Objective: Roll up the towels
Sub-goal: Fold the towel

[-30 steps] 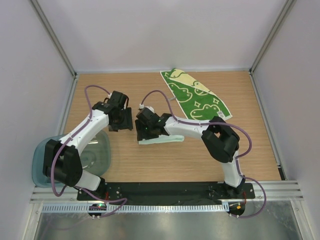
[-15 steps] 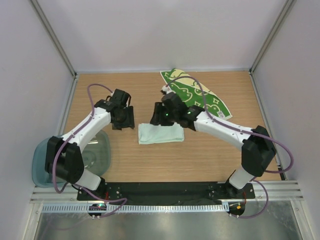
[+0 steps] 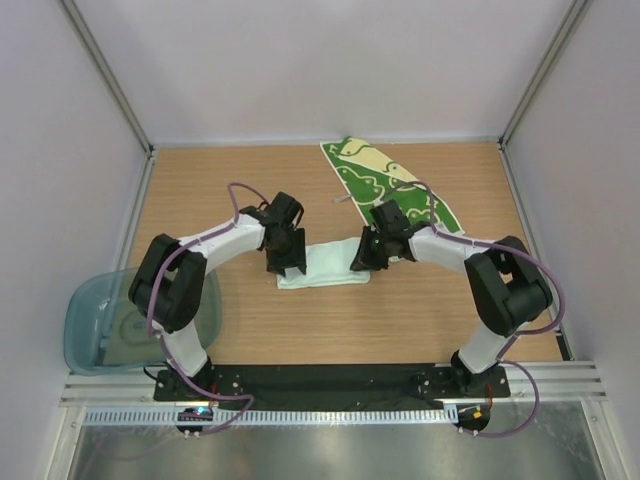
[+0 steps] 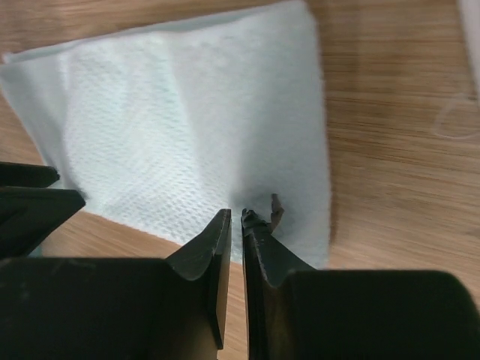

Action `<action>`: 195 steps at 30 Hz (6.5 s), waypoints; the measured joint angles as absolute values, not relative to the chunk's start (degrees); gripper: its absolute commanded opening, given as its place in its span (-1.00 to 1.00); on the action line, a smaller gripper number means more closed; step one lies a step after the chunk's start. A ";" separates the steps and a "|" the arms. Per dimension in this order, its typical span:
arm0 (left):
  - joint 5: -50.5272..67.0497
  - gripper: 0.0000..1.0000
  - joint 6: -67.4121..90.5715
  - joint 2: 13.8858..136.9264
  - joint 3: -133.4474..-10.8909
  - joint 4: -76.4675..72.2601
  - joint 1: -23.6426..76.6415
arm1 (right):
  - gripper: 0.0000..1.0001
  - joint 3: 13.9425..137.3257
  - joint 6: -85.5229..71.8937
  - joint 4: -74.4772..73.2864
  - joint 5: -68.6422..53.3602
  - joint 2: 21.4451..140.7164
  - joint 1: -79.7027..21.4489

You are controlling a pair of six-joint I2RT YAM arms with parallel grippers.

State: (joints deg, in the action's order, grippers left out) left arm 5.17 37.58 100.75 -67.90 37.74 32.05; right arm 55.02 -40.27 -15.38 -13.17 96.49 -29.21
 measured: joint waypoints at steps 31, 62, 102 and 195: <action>-9.67 0.18 35.79 99.29 -75.16 44.97 34.06 | -0.59 60.99 -34.48 -24.32 -20.56 89.12 -22.37; -6.09 0.08 38.35 100.01 -61.19 36.88 34.44 | -0.66 59.42 -31.44 -17.50 -26.94 103.35 -17.04; -6.83 -0.99 38.30 100.25 -64.27 38.72 34.87 | -0.85 58.98 -36.38 1.41 -50.96 107.68 -30.96; -13.43 -0.53 33.61 104.53 -67.51 39.70 28.47 | -0.84 42.28 -46.72 23.97 -49.71 111.31 -12.62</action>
